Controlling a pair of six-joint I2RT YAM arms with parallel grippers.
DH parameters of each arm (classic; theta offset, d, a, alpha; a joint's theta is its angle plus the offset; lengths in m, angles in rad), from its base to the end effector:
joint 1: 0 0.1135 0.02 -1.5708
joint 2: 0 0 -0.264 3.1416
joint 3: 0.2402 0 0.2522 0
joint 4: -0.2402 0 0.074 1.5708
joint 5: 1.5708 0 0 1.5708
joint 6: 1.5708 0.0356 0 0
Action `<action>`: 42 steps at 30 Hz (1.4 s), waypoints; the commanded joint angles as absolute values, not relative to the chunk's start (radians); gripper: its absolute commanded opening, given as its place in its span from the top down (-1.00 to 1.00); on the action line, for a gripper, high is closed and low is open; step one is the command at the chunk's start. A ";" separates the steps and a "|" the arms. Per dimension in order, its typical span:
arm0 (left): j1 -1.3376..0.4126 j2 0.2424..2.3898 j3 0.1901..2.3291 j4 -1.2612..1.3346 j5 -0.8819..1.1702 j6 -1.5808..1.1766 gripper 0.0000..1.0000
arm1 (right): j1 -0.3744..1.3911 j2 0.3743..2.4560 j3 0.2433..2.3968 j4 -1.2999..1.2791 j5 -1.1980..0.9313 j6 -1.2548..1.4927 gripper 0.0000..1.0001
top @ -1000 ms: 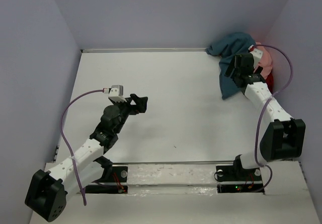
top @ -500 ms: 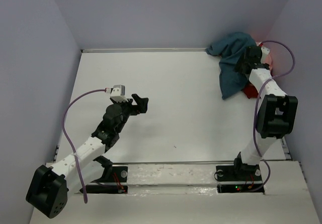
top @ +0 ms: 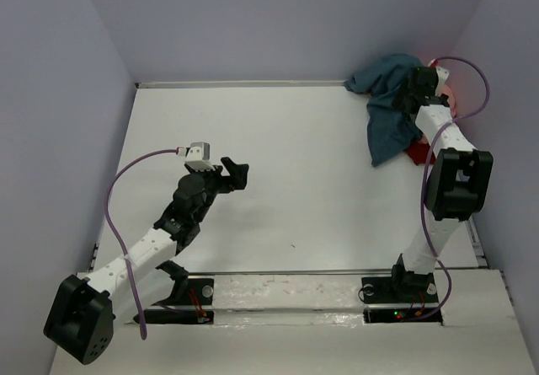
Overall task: Fold and stack the t-shirts
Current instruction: Grab crumpled tshirt from the corner of the board with the right arm
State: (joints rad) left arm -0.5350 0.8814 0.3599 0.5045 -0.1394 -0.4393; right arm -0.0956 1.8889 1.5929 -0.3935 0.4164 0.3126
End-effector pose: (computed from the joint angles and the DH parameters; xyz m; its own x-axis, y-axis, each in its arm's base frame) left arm 0.1777 -0.0996 0.2453 -0.1771 -0.3846 -0.9059 0.3426 0.8388 -0.4231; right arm 0.4332 -0.0560 0.2824 -0.4802 0.3286 -0.8133 0.5734 0.8192 -0.0076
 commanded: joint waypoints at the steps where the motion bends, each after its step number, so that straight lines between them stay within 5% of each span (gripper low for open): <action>1: -0.537 0.884 0.394 0.558 -0.147 -0.439 -0.98 | -0.114 1.901 1.651 -0.383 0.411 0.298 -0.81; 6: -0.538 0.882 0.394 0.558 -0.149 -0.437 -0.98 | -0.114 1.927 1.669 -0.385 0.403 0.284 -0.70; 10: -0.538 0.885 0.396 0.558 -0.152 -0.436 -0.98 | -0.114 1.934 1.663 -0.385 0.397 0.293 -0.29; 13: -0.538 0.885 0.394 0.558 -0.153 -0.434 -0.98 | -0.114 1.939 1.663 -0.385 0.387 0.296 0.21; 17: -0.538 0.888 0.397 0.558 -0.153 -0.433 -0.98 | -0.114 1.936 1.657 -0.396 0.368 0.307 -0.07; 24: -0.538 0.885 0.397 0.558 -0.152 -0.436 -0.98 | -0.114 1.913 1.638 -0.407 0.377 0.305 -0.18; 30: -0.538 0.881 0.397 0.558 -0.152 -0.433 -0.98 | -0.123 1.940 1.638 -0.417 0.374 0.311 0.01; 32: -0.538 0.877 0.397 0.558 -0.153 -0.433 -0.98 | -0.123 1.948 1.637 -0.422 0.373 0.321 0.30; 34: -0.538 0.877 0.397 0.558 -0.153 -0.433 -0.98 | -0.123 1.953 1.637 -0.425 0.371 0.327 0.90; 35: -0.538 0.877 0.396 0.557 -0.153 -0.433 -0.98 | -0.123 1.954 1.637 -0.433 0.371 0.331 1.00; 42: -0.538 0.874 0.397 0.557 -0.150 -0.433 -0.98 | -0.123 1.936 1.621 -0.459 0.215 0.342 1.00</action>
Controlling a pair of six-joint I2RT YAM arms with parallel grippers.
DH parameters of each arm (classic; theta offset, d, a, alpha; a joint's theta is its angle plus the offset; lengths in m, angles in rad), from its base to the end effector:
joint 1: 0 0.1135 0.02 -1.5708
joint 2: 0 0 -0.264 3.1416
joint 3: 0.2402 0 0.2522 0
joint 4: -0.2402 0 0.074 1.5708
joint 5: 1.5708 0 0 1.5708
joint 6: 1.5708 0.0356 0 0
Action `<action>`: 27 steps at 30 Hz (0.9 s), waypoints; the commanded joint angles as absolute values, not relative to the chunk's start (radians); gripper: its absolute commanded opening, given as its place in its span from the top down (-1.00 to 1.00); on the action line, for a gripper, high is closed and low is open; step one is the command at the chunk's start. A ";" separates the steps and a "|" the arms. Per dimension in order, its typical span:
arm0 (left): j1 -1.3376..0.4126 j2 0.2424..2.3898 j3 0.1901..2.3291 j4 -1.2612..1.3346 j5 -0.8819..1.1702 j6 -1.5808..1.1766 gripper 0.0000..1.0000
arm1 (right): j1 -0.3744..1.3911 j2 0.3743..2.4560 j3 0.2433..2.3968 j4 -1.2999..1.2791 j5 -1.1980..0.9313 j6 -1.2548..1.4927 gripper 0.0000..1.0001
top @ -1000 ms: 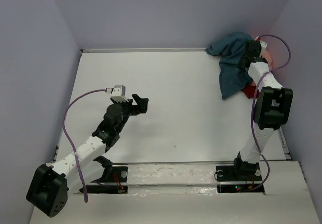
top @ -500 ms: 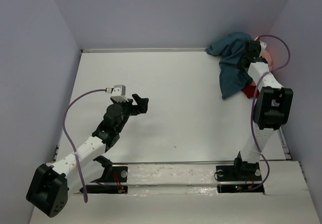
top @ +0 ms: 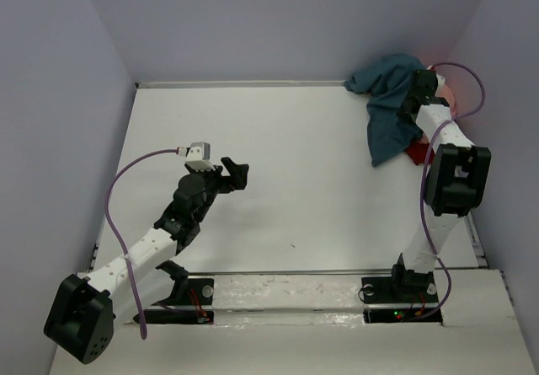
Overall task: Fold and stack the t-shirts
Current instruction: Grab crumpled tshirt from the corner of the board with the right arm, then move the tshirt to the center of the board
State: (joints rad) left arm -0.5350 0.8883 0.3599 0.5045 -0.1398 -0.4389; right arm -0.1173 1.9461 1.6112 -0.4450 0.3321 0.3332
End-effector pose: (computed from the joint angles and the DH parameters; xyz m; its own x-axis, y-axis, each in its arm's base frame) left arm 0.1785 -0.1000 0.2441 -0.1822 -0.3811 -0.9064 0.3398 0.8406 -0.4218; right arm 0.4400 -0.0635 0.2596 -0.5485 0.3760 -0.7469 0.5505 0.8347 0.0159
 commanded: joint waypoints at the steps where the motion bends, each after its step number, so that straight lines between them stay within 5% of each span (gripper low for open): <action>1: -0.537 0.874 0.396 0.557 -0.152 -0.434 -0.98 | -0.112 1.921 1.617 -0.466 0.133 0.350 1.00; 15: -0.538 0.858 0.387 0.555 -0.166 -0.436 -0.98 | 0.238 1.703 1.694 -0.698 -0.668 0.252 1.00; 27: -0.537 0.793 0.364 0.555 -0.206 -0.433 -0.98 | 0.268 1.295 1.913 -0.745 -0.841 0.350 1.00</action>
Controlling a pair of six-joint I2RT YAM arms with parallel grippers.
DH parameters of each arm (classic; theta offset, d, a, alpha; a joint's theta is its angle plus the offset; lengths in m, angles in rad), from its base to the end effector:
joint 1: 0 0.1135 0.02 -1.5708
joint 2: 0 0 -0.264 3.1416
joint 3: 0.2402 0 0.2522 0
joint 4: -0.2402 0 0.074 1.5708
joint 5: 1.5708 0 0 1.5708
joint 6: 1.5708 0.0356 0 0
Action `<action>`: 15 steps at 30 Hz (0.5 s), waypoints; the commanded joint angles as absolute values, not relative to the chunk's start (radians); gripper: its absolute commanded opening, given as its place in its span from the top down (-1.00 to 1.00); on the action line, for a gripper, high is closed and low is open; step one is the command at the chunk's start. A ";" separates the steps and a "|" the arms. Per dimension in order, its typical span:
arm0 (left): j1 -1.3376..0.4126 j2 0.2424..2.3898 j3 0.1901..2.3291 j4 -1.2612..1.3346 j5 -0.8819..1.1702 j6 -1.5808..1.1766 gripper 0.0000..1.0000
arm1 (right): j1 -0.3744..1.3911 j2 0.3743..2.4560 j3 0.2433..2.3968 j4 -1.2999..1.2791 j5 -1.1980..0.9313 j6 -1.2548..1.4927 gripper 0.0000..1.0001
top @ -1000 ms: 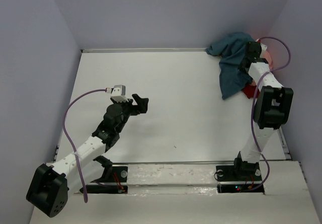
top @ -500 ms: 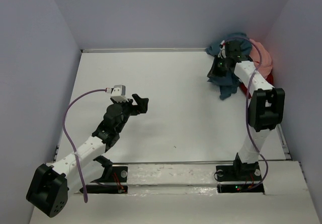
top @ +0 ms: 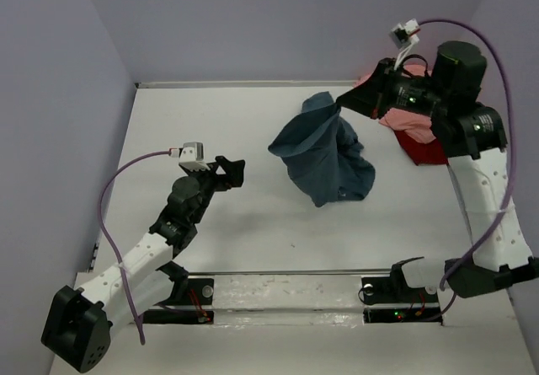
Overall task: Fold and stack the t-shirts
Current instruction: Move the tshirt to the center of the board
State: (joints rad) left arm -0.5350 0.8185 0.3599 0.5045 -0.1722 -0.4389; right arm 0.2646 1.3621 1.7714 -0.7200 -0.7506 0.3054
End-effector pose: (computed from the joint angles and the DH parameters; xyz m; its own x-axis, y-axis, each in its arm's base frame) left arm 0.1707 -0.0941 0.2566 -0.1151 -0.4184 -0.9009 0.3382 0.8363 -0.4316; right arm 0.2459 0.0918 0.4937 -0.5274 0.0849 -0.8454 -0.6915 0.5352 0.4852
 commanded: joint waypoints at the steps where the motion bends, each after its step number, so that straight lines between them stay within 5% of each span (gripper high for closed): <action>1: -0.537 0.790 0.362 0.555 -0.206 -0.433 -0.98 | 0.268 1.290 1.934 -0.758 -0.828 0.350 1.00; 15: -0.538 0.784 0.364 0.557 -0.167 -0.430 -0.98 | 0.268 1.321 1.839 -0.778 -0.597 0.284 1.00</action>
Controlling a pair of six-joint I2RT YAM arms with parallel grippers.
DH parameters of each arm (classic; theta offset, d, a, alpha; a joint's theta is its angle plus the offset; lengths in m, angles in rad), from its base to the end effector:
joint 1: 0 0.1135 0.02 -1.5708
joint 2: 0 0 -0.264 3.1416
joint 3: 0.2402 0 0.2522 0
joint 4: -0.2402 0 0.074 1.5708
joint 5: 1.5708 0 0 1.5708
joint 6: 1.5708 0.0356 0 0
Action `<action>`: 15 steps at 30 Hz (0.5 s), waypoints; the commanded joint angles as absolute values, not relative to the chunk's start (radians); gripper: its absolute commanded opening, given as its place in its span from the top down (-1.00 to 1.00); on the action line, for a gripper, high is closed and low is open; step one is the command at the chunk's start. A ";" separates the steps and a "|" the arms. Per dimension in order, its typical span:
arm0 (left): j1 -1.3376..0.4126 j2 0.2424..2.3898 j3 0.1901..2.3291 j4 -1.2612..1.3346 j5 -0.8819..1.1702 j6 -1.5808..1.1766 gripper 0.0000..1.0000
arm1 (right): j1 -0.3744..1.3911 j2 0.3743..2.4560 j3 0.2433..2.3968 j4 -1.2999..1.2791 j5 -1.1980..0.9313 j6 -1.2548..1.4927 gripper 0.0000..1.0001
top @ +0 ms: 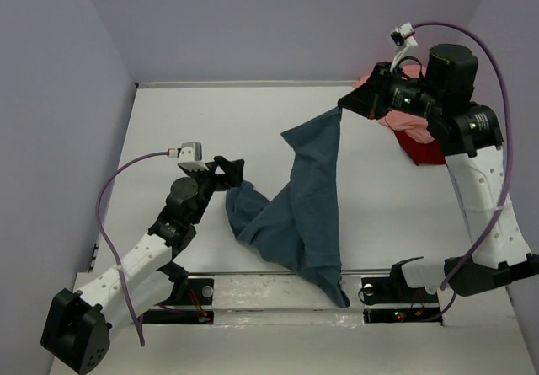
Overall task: Fold and stack the t-shirts
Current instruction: Move the tshirt to the center of the board
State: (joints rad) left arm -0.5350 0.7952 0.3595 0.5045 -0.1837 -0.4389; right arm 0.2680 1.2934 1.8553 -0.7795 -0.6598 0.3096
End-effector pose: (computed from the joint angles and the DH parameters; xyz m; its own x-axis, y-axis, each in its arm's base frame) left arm 0.1679 -0.0919 0.2605 -0.0929 -0.4306 -0.8977 0.3370 0.8348 -0.4353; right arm 0.2090 0.0800 0.5266 -0.4379 0.1294 -0.8897 -0.6855 0.5922 0.4235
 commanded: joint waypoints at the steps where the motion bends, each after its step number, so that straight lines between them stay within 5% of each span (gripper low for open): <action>1: -0.538 0.788 0.362 0.566 -0.157 -0.428 -0.98 | 0.268 1.325 1.821 -0.775 -0.598 0.281 1.00; 15: -0.538 1.121 0.468 0.675 0.233 -0.445 -0.97 | 0.268 1.319 1.687 -0.752 -0.513 0.235 1.00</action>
